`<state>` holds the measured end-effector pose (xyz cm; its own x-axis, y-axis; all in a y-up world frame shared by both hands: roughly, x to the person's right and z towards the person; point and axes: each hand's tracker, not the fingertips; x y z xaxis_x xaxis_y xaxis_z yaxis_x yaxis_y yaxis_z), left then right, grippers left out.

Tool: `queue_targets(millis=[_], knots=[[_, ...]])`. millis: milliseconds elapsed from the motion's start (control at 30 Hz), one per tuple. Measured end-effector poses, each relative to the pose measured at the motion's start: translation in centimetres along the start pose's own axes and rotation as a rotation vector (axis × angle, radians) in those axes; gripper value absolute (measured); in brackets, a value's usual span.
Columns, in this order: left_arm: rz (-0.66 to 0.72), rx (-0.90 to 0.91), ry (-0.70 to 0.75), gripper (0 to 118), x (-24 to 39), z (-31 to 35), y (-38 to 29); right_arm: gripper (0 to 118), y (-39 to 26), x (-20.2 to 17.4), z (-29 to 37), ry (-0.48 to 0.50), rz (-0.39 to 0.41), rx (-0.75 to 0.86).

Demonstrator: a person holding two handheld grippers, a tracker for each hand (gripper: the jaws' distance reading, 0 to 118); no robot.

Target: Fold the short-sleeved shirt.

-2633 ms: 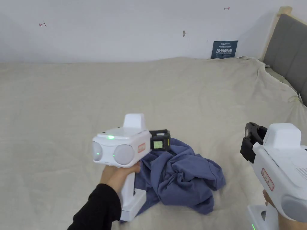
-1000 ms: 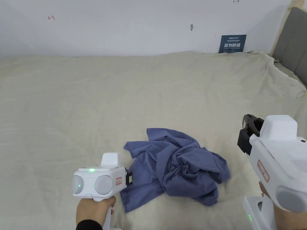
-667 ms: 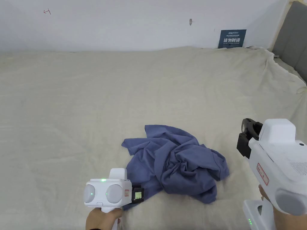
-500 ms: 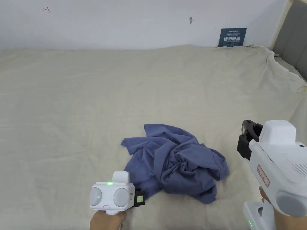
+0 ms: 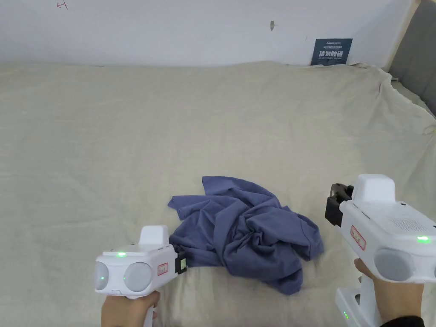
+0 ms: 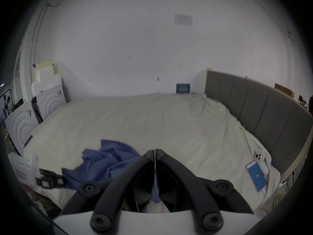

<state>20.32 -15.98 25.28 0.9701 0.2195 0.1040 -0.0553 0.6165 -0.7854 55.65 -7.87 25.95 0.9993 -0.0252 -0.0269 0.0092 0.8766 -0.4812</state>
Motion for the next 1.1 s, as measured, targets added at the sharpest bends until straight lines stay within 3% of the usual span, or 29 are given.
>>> queue_targets(millis=[133, 267, 300, 467, 600, 633, 733, 767, 1100], knots=[[-0.032, 0.043, 0.005, 2, -0.3, 1.4, 1.2, 13, -0.7, 0.6, -4.9, -0.012, 0.005, -0.162], [-0.026, 0.061, 0.004, 2, -1.2, 1.8, 2.0, 86, -1.9, 1.1, -9.6, -0.006, 0.002, -0.309], [-0.024, 0.064, 0.003, 2, -1.4, 1.8, 2.0, 90, -2.4, 1.2, -10.8, 0.019, -0.014, -0.341], [-0.038, 0.054, 0.004, 2, -1.8, 1.4, 1.9, 89, -4.4, 0.8, -15.0, 0.025, -0.028, -0.452], [-0.026, 0.048, 0.003, 2, -2.1, 1.1, 1.7, 80, -6.2, 0.3, -16.8, 0.022, -0.014, -0.500], [-0.022, 0.048, 0.003, 2, -2.3, 1.0, 1.7, 72, -6.6, 0.3, -17.0, 0.036, -0.030, -0.509], [-0.015, 0.047, 0.004, 2, -2.4, 1.0, 1.6, 22, -7.4, 0.3, -17.0, 0.079, -0.052, -0.519], [-0.014, 0.046, 0.006, 2, -2.5, 1.0, 1.6, 14, -7.5, 0.3, -16.7, 0.088, -0.061, -0.509], [0.097, 0.120, -0.027, 2, -4.7, 3.2, 3.0, 8, -1.0, 0.6, -8.4, 0.145, -0.039, -0.270]])
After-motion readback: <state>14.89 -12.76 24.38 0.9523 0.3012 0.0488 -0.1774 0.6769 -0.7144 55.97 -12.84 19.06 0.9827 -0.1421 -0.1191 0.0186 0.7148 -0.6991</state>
